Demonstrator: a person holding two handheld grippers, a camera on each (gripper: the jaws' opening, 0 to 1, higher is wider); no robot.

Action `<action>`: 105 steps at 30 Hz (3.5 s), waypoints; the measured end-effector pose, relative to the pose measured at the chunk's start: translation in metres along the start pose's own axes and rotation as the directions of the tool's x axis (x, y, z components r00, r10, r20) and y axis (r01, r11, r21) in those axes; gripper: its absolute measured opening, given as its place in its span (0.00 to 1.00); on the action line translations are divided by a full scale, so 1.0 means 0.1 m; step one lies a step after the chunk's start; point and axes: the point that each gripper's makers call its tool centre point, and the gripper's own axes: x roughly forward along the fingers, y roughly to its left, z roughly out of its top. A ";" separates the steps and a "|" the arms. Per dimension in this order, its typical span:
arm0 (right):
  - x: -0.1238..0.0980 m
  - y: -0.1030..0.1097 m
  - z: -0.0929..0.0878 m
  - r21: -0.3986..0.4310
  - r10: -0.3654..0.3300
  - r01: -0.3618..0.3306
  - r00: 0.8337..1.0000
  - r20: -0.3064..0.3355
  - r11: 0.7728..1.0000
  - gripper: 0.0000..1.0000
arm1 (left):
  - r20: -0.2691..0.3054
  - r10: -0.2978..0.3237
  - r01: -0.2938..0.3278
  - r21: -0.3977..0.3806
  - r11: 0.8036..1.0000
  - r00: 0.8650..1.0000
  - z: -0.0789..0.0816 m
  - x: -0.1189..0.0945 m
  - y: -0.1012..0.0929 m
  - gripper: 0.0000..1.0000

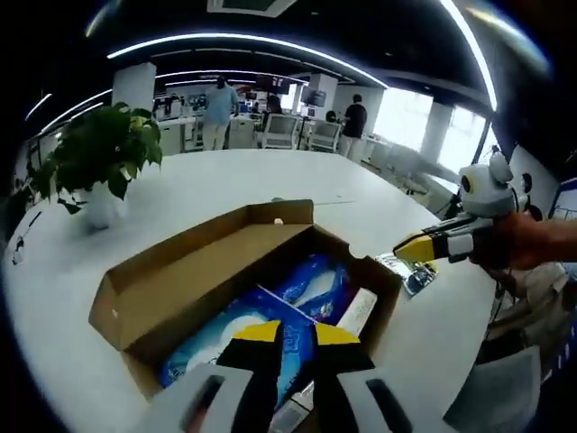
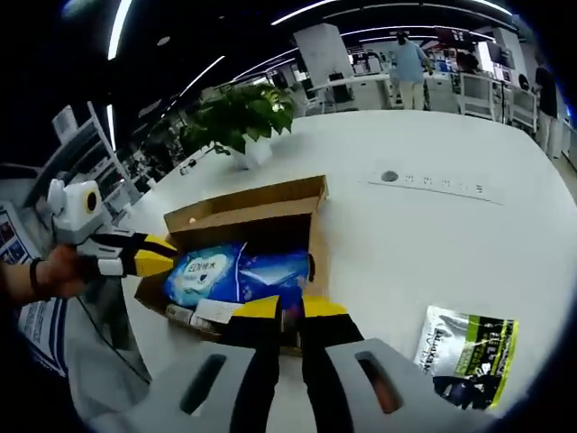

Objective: Operate the shoe box by opening the lid, removing the specified soft item, and placing it in the target area until the item is outside and the box remains undamaged.

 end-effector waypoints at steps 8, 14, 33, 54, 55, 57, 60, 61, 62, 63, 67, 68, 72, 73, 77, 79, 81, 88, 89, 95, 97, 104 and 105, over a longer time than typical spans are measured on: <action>0.21 0.27 -0.03 -0.027 0.042 -0.042 0.999 -0.028 0.999 0.05 | -0.001 0.038 -0.038 -0.039 0.999 0.999 -0.13 -0.17 0.23 0.12; 0.26 0.32 -0.02 -0.034 0.048 -0.049 0.998 -0.035 0.998 0.05 | 0.002 0.042 -0.042 -0.047 0.998 0.999 -0.14 -0.21 0.28 0.12; 0.46 0.42 0.06 -0.027 0.060 -0.061 0.997 -0.042 0.998 0.08 | 0.002 0.028 -0.028 -0.029 0.999 1.000 -0.21 -0.39 0.19 0.15; 1.07 0.73 0.02 -0.016 0.115 -0.117 0.987 -0.115 0.993 0.20 | 0.061 0.089 -0.081 -0.117 0.990 0.994 -0.32 -0.91 0.40 0.18; 1.10 0.73 0.01 -0.017 0.113 -0.115 0.986 -0.119 0.993 0.20 | 0.061 0.093 -0.085 -0.120 0.989 0.994 -0.33 -0.93 0.40 0.18; 1.12 0.73 0.00 -0.018 0.109 -0.112 0.986 -0.125 0.993 0.20 | 0.063 0.100 -0.091 -0.126 0.988 0.993 -0.35 -0.98 0.42 0.18; 1.18 0.72 -0.03 -0.022 0.104 -0.109 0.985 -0.140 0.994 0.19 | 0.065 0.110 -0.100 -0.137 0.985 0.992 -0.38 -1.02 0.49 0.18; 1.19 0.71 -0.04 -0.023 0.103 -0.107 0.984 -0.144 0.994 0.19 | 0.064 0.113 -0.103 -0.140 0.985 0.992 -0.39 -1.04 0.49 0.18; 1.12 0.78 -0.07 -0.023 0.098 -0.103 0.984 -0.147 0.994 0.19 | 0.066 0.116 -0.105 -0.143 0.984 0.991 -0.39 -1.06 0.50 0.18; 1.12 0.79 -0.07 -0.022 0.098 -0.102 0.984 -0.148 0.995 0.19 | 0.067 0.117 -0.106 -0.146 0.984 0.991 -0.40 -1.08 0.51 0.18; 1.06 0.91 -0.09 -0.020 0.097 -0.101 0.983 -0.153 0.995 0.18 | 0.070 0.127 -0.115 -0.155 0.981 0.989 -0.42 -1.13 0.57 0.18; 1.05 0.94 -0.09 -0.019 0.098 -0.102 0.983 -0.154 0.995 0.18 | 0.071 0.129 -0.117 -0.158 0.981 0.989 -0.43 -1.14 0.59 0.18; 1.06 1.02 -0.12 -0.027 0.100 -0.106 0.980 -0.169 0.994 0.15 | 0.070 0.137 -0.124 -0.165 0.978 0.988 -0.46 -1.18 0.64 0.17; 1.06 1.03 -0.13 -0.030 0.101 -0.108 0.979 -0.176 0.994 0.14 | 0.070 0.139 -0.125 -0.166 0.978 0.988 -0.46 -1.19 0.64 0.17; 1.05 1.04 -0.15 -0.025 0.091 -0.096 0.980 -0.177 0.995 0.11 | 0.070 0.147 -0.132 -0.178 0.975 0.987 -0.50 -1.25 0.67 0.17; 1.04 1.03 -0.16 -0.025 0.082 -0.088 0.980 -0.180 0.996 0.09 | 0.065 0.154 -0.140 -0.183 0.973 0.986 -0.55 -1.26 0.70 0.17; 1.02 1.03 -0.19 -0.041 0.059 -0.068 0.979 -0.193 0.997 0.06 | 0.057 0.162 -0.148 -0.197 0.969 0.985 -0.62 -1.28 0.74 0.17; 1.43 0.75 -0.09 -0.088 0.025 -0.044 0.978 -0.206 0.995 0.04 | 0.049 0.166 -0.152 -0.214 0.965 0.985 -0.69 -1.29 0.77 0.17; 1.43 0.74 -0.07 -0.106 0.019 -0.041 0.980 -0.200 0.994 0.03 | 0.050 0.166 -0.152 -0.213 0.965 0.985 -0.69 -1.29 0.78 0.17; 1.42 0.77 -0.01 -0.146 0.025 -0.052 0.984 -0.178 0.988 0.01 | 0.060 0.164 -0.148 -0.212 0.966 0.985 -0.62 -1.23 0.78 0.17; 1.41 0.77 0.02 -0.154 0.029 -0.056 0.985 -0.170 0.986 0.01 | 0.060 0.158 -0.142 -0.211 0.967 0.986 -0.61 -1.21 0.75 0.17; 1.27 0.90 0.06 -0.102 0.055 -0.069 0.989 -0.140 0.992 0.00 | 0.072 0.137 -0.120 -0.203 0.972 0.988 -0.51 -1.14 0.62 0.17; 1.25 0.90 0.06 -0.109 0.052 -0.068 0.988 -0.142 0.992 0.00 | 0.074 0.134 -0.117 -0.199 0.973 0.988 -0.48 -1.13 0.60 0.17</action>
